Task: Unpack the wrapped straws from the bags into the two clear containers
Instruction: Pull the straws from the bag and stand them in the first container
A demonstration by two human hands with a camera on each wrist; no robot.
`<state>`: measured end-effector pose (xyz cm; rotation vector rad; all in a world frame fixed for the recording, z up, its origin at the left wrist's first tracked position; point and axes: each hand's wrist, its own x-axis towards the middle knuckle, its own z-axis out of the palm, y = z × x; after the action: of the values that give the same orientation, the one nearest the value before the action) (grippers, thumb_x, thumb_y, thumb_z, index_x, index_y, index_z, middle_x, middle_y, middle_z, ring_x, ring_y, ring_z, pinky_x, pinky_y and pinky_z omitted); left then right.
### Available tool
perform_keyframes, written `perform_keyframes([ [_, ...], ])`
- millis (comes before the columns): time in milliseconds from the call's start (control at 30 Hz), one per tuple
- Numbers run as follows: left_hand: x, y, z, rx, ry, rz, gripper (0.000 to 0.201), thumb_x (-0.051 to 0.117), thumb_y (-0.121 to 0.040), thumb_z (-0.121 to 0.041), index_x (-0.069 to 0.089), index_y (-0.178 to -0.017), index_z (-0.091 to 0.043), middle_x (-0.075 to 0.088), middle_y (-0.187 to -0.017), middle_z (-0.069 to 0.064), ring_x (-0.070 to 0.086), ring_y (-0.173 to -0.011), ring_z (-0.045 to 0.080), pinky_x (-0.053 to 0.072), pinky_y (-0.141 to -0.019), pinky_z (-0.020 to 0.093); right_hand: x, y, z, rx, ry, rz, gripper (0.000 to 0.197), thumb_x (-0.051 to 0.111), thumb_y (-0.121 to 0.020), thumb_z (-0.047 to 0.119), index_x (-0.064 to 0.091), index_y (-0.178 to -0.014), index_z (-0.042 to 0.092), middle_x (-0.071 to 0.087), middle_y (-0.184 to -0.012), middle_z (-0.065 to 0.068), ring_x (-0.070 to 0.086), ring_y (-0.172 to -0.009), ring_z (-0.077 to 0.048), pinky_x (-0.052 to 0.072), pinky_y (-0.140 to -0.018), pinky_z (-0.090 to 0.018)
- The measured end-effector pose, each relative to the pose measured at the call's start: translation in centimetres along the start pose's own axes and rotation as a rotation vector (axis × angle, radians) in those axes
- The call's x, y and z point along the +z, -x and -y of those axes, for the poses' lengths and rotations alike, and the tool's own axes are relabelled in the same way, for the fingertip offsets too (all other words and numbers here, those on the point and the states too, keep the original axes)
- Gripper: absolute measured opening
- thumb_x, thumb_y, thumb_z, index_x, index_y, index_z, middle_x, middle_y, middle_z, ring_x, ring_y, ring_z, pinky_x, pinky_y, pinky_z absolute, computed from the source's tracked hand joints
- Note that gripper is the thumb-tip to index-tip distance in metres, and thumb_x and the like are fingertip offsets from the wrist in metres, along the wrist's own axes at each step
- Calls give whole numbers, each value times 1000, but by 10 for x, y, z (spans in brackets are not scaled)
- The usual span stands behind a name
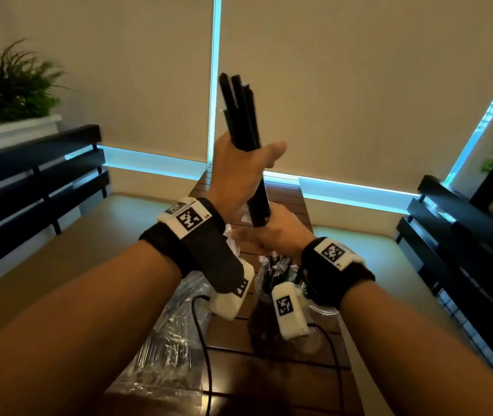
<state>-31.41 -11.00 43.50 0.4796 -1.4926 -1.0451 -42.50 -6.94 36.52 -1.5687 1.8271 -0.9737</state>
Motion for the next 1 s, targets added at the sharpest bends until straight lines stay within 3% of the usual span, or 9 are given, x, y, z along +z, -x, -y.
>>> perform_keyframes([
  [100, 13, 8, 1, 21, -86, 72, 36, 79, -79, -19, 44, -70, -14, 46, -61, -6, 50, -58, 9, 50, -63, 28, -6, -3, -5, -21, 8, -83, 27, 82, -72, 29, 64, -89, 17, 67, -73, 2, 63, -61, -14, 56, -62, -32],
  [167, 17, 11, 6, 6, -82, 105, 36, 79, -79, -18, 44, -68, -13, 46, -60, -6, 49, -58, 11, 51, -64, 30, -10, -1, -14, -24, 8, -107, 33, 81, -68, 30, 63, -94, 21, 69, -82, 1, 67, -74, -20, 59, -74, -43],
  [233, 17, 14, 13, -11, -83, 114, 37, 76, -81, -14, 42, -67, -13, 43, -59, -3, 46, -58, 14, 48, -63, 33, -14, 6, -23, -4, 48, -74, 59, 84, -66, 32, 55, -117, 25, 68, -99, 0, 67, -91, -22, 56, -84, -47],
  [333, 6, 14, 34, -49, -108, 18, 38, 73, -84, -11, 40, -66, -17, 39, -59, -4, 42, -56, 12, 41, -58, 30, -22, 20, -48, 64, 253, -103, 118, 89, -58, 49, 20, -150, 25, 50, -141, -5, 50, -128, -25, 45, -103, -42],
  [500, -6, 34, 91, -191, -239, -5, 39, 75, -85, -19, 39, -68, -20, 40, -62, -4, 41, -57, 12, 40, -59, 31, -7, 34, -107, 295, 442, 51, 151, 89, -47, 61, -14, -154, 32, 21, -158, -13, 31, -142, -34, 34, -114, -48],
  [633, 2, 56, 119, -238, -179, 51, 36, 77, -79, -28, 44, -67, -21, 46, -64, -2, 47, -61, 15, 44, -63, 35, 13, 26, -130, 258, 301, -14, 146, 91, -52, 51, -12, -154, 33, 26, -158, -10, 35, -141, -29, 37, -110, -42],
  [800, 18, 45, 126, -304, -11, -25, 33, 80, -77, -33, 50, -75, -18, 50, -71, -1, 55, -71, 15, 52, -74, 40, 18, 11, -134, 141, 404, -143, 108, 83, -68, 44, 18, -151, 20, 51, -139, -10, 52, -126, -28, 44, -97, -35],
  [900, 29, 44, 133, -338, 29, -46, 31, 79, -81, -30, 50, -77, -19, 50, -76, -3, 57, -75, 13, 53, -79, 38, 20, 5, -135, 89, 566, -121, 84, 73, -72, 51, 28, -140, 26, 67, -117, -2, 65, -104, -26, 54, -86, -40],
  [1000, 33, 50, 148, -362, 42, -56, 28, 80, -81, -27, 52, -76, -26, 52, -75, -5, 58, -76, 14, 53, -77, 36, 16, 0, -137, 97, 494, -45, 78, 72, -74, 44, 30, -137, 27, 69, -112, -2, 67, -100, -25, 56, -85, -43],
])
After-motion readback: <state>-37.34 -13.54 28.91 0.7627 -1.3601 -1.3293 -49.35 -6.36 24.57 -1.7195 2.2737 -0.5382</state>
